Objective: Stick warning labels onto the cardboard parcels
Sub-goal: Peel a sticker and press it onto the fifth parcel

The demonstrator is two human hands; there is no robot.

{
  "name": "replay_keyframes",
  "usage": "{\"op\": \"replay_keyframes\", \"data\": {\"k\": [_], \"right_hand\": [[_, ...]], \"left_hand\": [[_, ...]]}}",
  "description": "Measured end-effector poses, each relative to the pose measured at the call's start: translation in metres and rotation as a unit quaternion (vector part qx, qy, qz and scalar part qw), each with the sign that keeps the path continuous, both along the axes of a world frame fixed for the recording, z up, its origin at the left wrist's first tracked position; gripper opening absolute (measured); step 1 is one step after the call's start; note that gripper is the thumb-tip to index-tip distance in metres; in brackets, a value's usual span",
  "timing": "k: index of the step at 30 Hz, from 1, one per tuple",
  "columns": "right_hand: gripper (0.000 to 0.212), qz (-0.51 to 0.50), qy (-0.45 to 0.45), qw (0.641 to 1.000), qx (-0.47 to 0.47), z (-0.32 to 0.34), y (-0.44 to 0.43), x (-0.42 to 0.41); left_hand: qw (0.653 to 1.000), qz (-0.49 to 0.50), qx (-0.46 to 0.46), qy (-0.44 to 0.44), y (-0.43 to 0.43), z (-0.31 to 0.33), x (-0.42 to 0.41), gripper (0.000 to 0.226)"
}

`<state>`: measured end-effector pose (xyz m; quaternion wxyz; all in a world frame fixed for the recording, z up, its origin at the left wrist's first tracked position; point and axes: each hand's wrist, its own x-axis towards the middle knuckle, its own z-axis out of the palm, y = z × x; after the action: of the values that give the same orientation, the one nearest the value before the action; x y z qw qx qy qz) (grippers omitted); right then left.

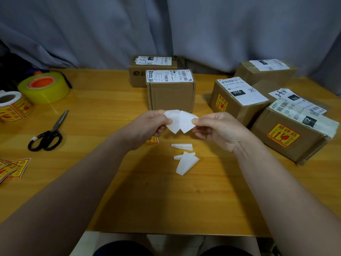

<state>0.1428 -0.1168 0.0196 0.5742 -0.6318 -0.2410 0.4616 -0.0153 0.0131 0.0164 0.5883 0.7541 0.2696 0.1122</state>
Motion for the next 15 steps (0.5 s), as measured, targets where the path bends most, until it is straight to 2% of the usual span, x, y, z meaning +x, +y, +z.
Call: {"op": "replay_keyframes", "data": {"k": [4, 8, 11, 14, 15], "right_hand": [[0.005, -0.102, 0.041, 0.993, 0.036, 0.009, -0.016, 0.023], [0.011, -0.078, 0.019, 0.996, 0.041, 0.008, -0.02, 0.027], [0.009, -0.049, 0.034, 0.996, 0.058, 0.005, -0.013, 0.018], [0.006, -0.029, 0.096, 0.99, 0.1, 0.003, -0.016, 0.015], [0.015, -0.024, 0.133, 0.983, 0.122, 0.001, -0.017, 0.015]], "left_hand": [[0.99, 0.126, -0.048, -0.044, 0.025, -0.009, -0.017, 0.019], [0.993, 0.12, -0.01, -0.011, 0.022, -0.01, -0.02, 0.019], [0.988, 0.114, 0.099, 0.03, 0.004, -0.006, -0.004, 0.009], [0.958, 0.111, 0.259, 0.048, -0.002, -0.008, 0.005, 0.007], [0.945, 0.095, 0.307, 0.058, -0.004, -0.008, 0.007, 0.006]]}}
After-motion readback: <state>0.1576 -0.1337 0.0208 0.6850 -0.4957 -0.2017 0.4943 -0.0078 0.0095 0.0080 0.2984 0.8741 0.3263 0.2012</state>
